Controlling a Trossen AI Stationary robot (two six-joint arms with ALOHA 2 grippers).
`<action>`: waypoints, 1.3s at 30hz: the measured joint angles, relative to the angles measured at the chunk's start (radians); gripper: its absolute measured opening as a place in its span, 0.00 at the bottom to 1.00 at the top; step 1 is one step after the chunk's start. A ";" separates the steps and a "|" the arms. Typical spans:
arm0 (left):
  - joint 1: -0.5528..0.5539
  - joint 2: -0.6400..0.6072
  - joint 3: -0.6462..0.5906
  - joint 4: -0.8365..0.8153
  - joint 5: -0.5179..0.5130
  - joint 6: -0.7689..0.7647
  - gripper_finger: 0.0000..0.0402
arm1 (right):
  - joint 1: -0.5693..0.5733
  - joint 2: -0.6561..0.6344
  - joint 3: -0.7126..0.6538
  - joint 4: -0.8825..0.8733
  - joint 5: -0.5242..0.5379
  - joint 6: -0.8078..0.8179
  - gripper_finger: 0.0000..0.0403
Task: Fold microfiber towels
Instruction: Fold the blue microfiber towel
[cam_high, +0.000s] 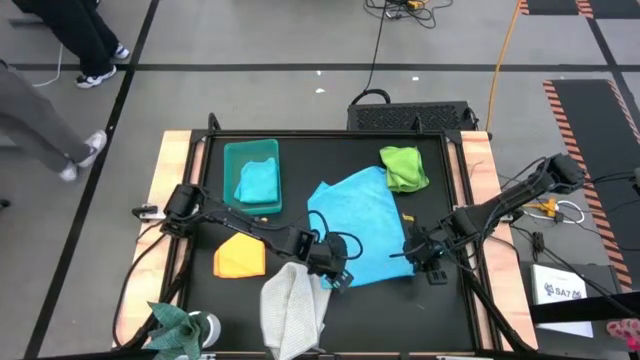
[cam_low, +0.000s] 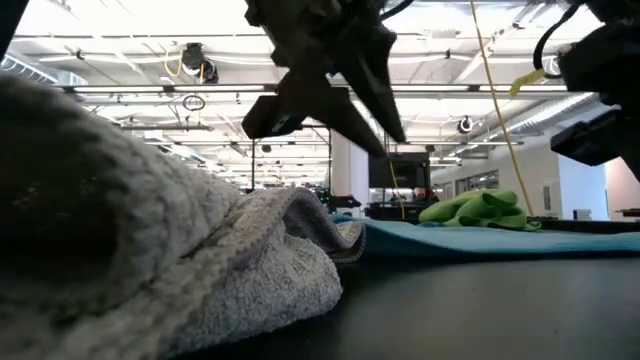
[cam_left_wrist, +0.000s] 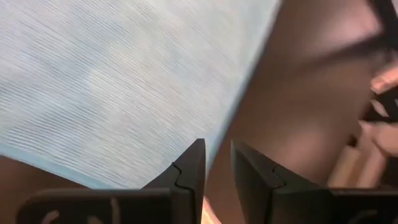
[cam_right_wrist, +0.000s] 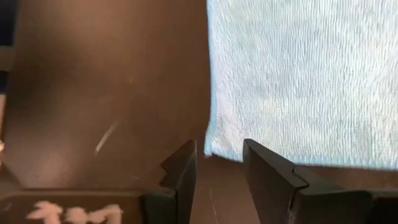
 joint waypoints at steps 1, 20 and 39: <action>0.000 -0.001 0.000 -0.011 -0.036 0.000 0.19 | -0.001 -0.008 0.000 0.011 0.001 -0.001 0.30; 0.391 -0.004 0.000 -0.197 -0.086 0.295 0.19 | -0.229 -0.048 0.000 0.214 0.134 -0.060 0.30; 0.681 -0.004 0.000 -0.164 0.168 0.661 0.07 | -0.516 -0.048 0.000 0.318 0.131 -0.049 0.30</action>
